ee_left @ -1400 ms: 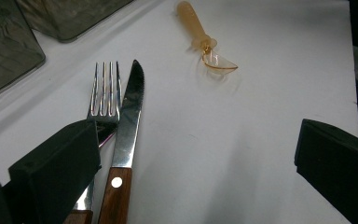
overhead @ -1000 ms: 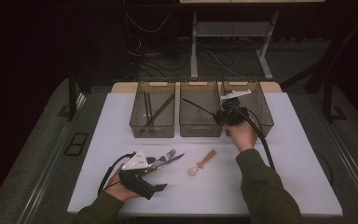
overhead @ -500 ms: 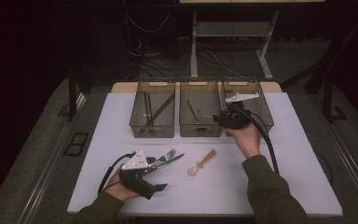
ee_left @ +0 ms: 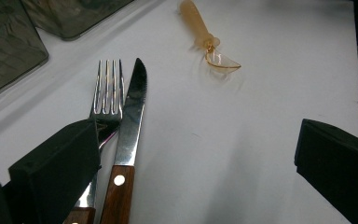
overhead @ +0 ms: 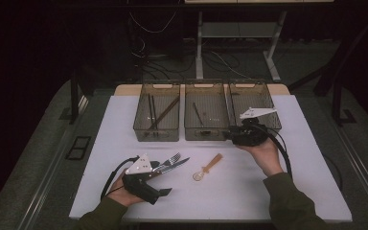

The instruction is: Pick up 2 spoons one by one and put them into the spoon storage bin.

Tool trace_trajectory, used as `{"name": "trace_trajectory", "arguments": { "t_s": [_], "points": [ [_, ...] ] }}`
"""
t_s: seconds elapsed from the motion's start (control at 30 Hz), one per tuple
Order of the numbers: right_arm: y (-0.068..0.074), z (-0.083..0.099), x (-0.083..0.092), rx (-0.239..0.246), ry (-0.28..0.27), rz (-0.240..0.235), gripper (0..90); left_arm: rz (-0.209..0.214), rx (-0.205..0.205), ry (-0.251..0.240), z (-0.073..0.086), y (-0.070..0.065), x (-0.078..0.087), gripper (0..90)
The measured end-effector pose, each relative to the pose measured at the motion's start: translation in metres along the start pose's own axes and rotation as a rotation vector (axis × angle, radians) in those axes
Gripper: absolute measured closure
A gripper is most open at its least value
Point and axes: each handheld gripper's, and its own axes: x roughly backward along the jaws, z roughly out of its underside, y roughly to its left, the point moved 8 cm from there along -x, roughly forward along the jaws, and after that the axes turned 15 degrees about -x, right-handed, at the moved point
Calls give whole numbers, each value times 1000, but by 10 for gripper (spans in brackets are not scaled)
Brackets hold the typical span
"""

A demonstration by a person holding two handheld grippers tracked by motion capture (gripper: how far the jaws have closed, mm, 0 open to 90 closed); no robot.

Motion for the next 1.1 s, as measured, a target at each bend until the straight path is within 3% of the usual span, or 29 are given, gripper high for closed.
{"name": "trace_trajectory", "arguments": {
  "t_s": [0.2,0.33,0.5,0.83,1.1],
  "points": [
    [-6,20,11,14,-16,-4,373,-1,4,-3,0,1,0,0],
    [-14,36,19,25,-34,47,289,-7,7,7,1,4,1,0],
    [-18,53,30,6,-48,22,198,-9,14,9,1,5,1,0],
    [-21,97,41,47,-34,23,170,-35,39,21,-1,14,2,0],
    [-26,115,52,44,-45,25,170,-49,54,21,-11,17,-1,58]
  ]
}}
